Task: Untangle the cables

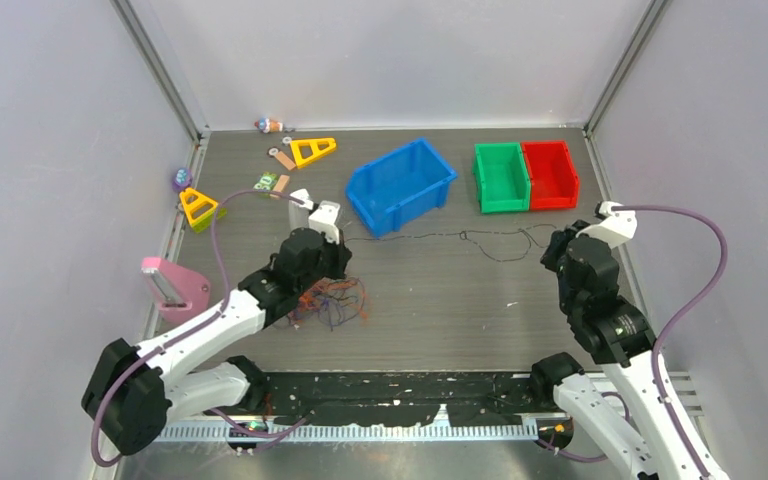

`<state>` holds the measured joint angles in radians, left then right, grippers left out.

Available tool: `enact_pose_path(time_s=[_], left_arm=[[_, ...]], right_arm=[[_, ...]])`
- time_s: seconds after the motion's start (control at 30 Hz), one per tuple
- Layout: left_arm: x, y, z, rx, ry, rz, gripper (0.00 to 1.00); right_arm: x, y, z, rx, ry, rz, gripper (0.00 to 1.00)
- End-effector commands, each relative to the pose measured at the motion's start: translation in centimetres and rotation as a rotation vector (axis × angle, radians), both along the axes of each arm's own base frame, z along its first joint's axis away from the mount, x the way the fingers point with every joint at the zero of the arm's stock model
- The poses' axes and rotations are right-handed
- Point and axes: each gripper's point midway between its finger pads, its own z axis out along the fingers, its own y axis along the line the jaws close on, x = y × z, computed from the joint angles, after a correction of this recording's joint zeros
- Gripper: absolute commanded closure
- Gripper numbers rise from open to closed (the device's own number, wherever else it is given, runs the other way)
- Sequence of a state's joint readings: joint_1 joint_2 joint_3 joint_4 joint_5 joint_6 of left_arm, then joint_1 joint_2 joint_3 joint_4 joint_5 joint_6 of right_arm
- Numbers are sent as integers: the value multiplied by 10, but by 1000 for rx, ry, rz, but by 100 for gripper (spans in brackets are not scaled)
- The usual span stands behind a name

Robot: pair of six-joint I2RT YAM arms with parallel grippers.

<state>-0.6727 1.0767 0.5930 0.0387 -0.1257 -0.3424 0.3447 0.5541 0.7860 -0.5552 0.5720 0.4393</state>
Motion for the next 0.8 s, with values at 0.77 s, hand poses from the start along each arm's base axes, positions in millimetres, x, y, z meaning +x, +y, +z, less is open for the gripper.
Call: enact_pose_path(time_s=[0.77], left_arm=[[-18, -40, 173, -346, -78, -283, 100]], right_arm=[[-12, 162, 18, 118, -177, 962, 92]])
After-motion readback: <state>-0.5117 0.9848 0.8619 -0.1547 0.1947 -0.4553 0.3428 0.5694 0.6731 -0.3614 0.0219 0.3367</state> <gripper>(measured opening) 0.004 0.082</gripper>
